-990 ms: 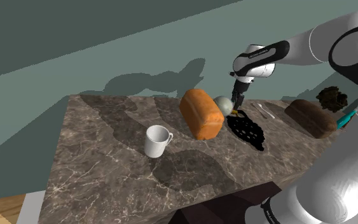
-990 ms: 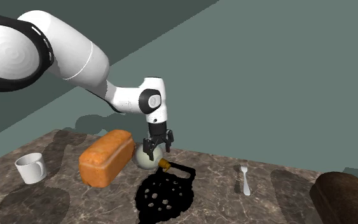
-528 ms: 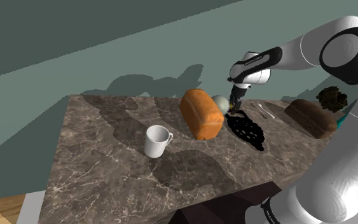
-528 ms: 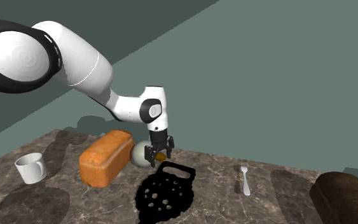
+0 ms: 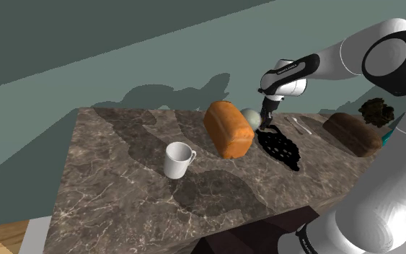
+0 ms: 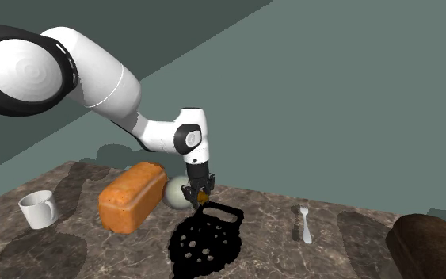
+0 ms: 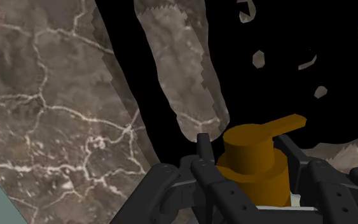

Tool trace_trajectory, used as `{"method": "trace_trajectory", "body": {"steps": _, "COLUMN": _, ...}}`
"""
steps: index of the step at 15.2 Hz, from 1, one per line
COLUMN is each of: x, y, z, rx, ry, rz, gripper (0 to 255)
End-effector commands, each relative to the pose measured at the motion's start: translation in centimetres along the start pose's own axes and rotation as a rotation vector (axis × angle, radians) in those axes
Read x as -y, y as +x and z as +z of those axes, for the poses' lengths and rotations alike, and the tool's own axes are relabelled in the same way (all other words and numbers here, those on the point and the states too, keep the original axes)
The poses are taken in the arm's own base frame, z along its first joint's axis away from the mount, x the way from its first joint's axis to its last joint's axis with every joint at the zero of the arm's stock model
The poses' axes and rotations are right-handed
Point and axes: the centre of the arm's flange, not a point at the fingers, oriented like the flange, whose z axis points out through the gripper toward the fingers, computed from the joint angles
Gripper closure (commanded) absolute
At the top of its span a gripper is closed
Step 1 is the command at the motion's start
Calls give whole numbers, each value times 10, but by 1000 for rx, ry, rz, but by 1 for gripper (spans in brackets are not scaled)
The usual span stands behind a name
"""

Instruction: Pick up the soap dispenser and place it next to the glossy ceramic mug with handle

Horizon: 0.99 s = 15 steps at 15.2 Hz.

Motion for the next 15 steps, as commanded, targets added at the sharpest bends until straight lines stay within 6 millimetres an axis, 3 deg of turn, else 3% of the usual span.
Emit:
{"method": "trace_trajectory", "body": {"steps": 1, "x": 0, "y": 0, "z": 0, "rx": 0, "ry": 0, "rz": 0, "gripper": 255}}
{"method": "trace_trajectory", "body": {"steps": 8, "x": 0, "y": 0, "z": 0, "rx": 0, "ry": 0, "rz": 0, "gripper": 255}}
{"method": "trace_trajectory", "body": {"steps": 15, "x": 2, "y": -5, "z": -37, "rx": 0, "ry": 0, "rz": 0, "gripper": 255}}
